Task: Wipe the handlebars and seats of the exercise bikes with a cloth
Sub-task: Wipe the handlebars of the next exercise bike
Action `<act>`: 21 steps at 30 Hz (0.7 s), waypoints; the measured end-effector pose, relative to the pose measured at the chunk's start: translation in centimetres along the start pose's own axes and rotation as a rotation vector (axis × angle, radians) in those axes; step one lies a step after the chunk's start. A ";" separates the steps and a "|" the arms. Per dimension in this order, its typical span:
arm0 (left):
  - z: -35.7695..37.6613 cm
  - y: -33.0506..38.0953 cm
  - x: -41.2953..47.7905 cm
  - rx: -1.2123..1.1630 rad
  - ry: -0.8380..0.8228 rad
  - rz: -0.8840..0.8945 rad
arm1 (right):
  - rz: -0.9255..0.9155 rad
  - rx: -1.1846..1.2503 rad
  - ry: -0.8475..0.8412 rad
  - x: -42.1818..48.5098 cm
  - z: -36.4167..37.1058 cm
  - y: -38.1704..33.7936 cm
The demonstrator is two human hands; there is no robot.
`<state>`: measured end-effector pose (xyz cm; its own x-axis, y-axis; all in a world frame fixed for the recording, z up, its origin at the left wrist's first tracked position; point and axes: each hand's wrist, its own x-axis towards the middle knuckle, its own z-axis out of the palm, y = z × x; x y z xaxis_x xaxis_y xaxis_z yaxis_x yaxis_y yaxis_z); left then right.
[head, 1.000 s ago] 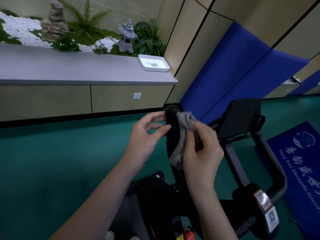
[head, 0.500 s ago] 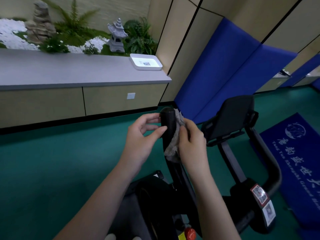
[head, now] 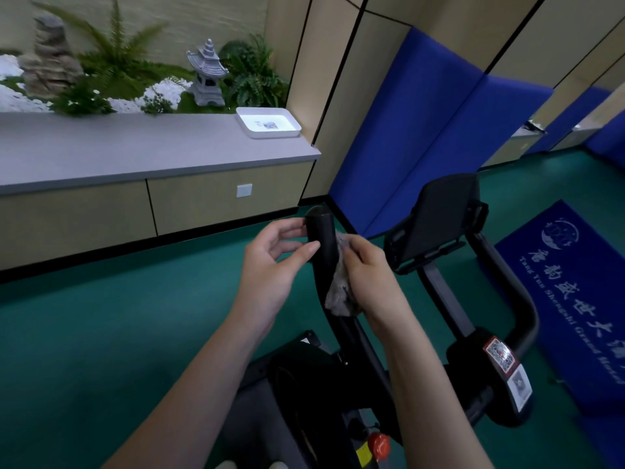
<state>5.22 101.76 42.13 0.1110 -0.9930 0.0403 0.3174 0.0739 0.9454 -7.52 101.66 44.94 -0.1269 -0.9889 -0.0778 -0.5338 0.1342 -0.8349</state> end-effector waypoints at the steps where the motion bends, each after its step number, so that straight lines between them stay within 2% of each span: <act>1: -0.1 0.0 0.0 0.005 -0.006 -0.002 | 0.000 -0.022 -0.002 -0.5 -0.1 0.3; 10: -0.2 -0.1 0.0 0.035 -0.011 -0.009 | -0.236 -0.293 0.284 -4.8 -0.5 0.8; 13: -0.5 -0.2 -0.1 0.058 -0.030 -0.006 | -0.332 -0.256 0.369 -5.5 -0.9 1.0; 16: -0.2 -0.3 -0.3 0.042 -0.018 -0.020 | -0.548 -0.184 0.477 -4.0 -1.2 0.0; 18: 0.4 -0.5 -0.6 0.011 0.006 -0.042 | -0.660 -0.199 0.427 -3.1 -0.9 -0.3; 21: 0.9 -1.2 -1.3 -0.005 0.042 -0.072 | -0.726 -0.221 0.300 -3.5 -0.6 0.8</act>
<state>3.89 102.90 41.25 0.1272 -0.9910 -0.0410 0.3310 0.0035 0.9436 -8.02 105.23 44.88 0.1128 -0.7792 0.6165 -0.7179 -0.4928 -0.4916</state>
